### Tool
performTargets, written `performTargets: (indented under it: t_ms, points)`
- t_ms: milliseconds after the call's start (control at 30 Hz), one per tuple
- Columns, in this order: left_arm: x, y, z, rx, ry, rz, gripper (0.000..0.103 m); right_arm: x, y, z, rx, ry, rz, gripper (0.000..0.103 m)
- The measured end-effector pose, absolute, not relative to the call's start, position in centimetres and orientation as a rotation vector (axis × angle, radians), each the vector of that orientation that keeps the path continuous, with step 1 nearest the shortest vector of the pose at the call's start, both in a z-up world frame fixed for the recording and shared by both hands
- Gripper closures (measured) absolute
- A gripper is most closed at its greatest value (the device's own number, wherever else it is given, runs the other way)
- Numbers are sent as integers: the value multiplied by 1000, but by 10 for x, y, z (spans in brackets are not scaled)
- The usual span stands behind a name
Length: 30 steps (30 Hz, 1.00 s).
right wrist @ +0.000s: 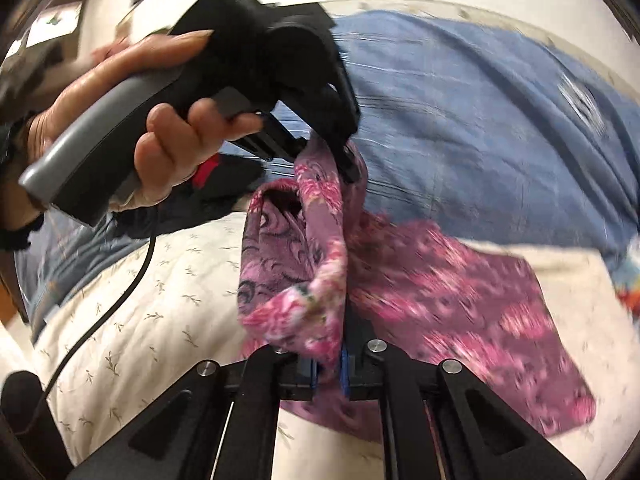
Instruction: Fold small clothes
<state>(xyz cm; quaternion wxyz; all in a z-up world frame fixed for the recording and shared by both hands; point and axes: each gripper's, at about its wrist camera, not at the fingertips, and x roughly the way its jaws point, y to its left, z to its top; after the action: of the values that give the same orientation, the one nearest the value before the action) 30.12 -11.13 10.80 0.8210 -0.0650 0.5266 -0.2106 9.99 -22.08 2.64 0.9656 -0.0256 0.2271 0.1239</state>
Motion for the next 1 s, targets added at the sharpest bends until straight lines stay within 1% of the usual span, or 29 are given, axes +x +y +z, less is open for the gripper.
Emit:
performTargets:
  t_ms: [233,500,567,600,633,700,733,767,833,867,933,1000]
  points:
    - [297,-175,96,-91,1142,-444,95,91,-282,19,114,468,227,97]
    - [299,-246,58,31,1202,-424,95,86,-343,-7,329,512,197,97]
    - [300,-257,45,63,1219,-407,94,90,-356,-17,382,532,201,97]
    - [302,-263,39,77,1230,-394,91,91,-362,-23,412,545,206,97]
    - [302,-266,33,86,1241,-385,88,91,-365,-27,432,553,211,96]
    - [303,-271,27,96,1255,-370,87,93,-372,-34,481,570,235,90]
    - [304,-273,28,106,1255,-364,86,92,-376,-35,498,568,239,89]
    - [305,-274,29,113,1255,-363,86,92,-379,-36,515,565,250,85]
    - [305,-275,32,125,1248,-367,87,92,-383,-34,532,553,274,82]
    - [305,-275,34,123,1240,-365,87,92,-384,-33,535,545,284,88]
    - [303,-278,39,101,1222,-360,90,90,-389,-30,561,509,307,95]
    - [300,-278,47,63,1207,-377,90,84,-396,-25,590,474,318,97]
